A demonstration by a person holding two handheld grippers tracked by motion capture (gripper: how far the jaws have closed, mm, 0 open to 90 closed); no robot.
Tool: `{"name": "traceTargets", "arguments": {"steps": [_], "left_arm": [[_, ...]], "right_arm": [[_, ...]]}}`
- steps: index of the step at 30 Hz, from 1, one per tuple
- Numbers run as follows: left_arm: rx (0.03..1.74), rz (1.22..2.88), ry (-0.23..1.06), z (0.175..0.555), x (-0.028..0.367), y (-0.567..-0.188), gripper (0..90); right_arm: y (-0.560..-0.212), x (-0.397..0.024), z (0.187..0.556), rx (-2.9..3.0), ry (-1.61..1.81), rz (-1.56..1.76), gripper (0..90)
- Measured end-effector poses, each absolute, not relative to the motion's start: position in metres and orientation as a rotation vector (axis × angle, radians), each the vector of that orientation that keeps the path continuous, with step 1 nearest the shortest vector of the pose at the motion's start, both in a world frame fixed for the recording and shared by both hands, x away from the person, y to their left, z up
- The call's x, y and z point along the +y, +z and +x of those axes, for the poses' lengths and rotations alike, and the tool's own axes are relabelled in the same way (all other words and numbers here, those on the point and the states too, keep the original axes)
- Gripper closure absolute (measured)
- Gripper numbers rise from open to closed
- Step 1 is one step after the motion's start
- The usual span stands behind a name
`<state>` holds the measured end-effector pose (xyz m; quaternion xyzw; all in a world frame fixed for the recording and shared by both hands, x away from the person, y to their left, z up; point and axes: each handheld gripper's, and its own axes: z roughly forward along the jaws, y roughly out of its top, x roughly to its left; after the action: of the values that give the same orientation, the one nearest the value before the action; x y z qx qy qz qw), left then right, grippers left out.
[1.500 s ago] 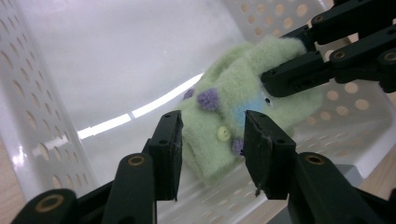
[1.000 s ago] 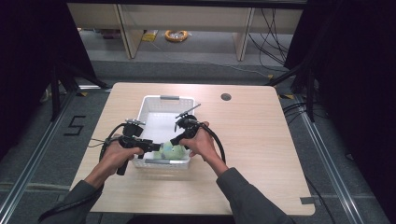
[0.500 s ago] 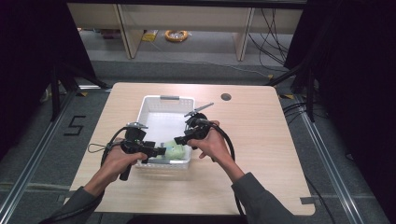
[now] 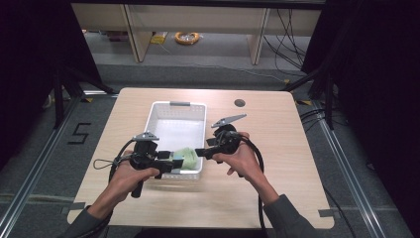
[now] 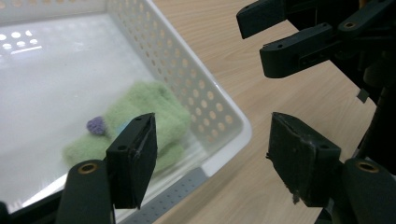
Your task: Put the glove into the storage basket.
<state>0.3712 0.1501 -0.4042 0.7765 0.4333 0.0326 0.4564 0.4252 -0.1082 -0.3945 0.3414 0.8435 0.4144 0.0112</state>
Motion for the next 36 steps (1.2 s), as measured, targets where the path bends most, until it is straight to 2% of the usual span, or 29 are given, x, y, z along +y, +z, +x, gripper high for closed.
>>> {"name": "traceTargets", "arguments": {"steps": [17, 36], "left_arm": [[1.001, 1.942, 0.072, 0.344, 0.124, -0.421, 24.1], [0.952, 1.948, 0.060, 0.327, 0.111, -0.436, 23.9]], "right_arm": [[-0.403, -0.146, 0.398, 2.557, 1.360, 1.057, 34.8], [-0.414, -0.181, 0.372, 2.506, 1.401, 1.082, 31.2]]}}
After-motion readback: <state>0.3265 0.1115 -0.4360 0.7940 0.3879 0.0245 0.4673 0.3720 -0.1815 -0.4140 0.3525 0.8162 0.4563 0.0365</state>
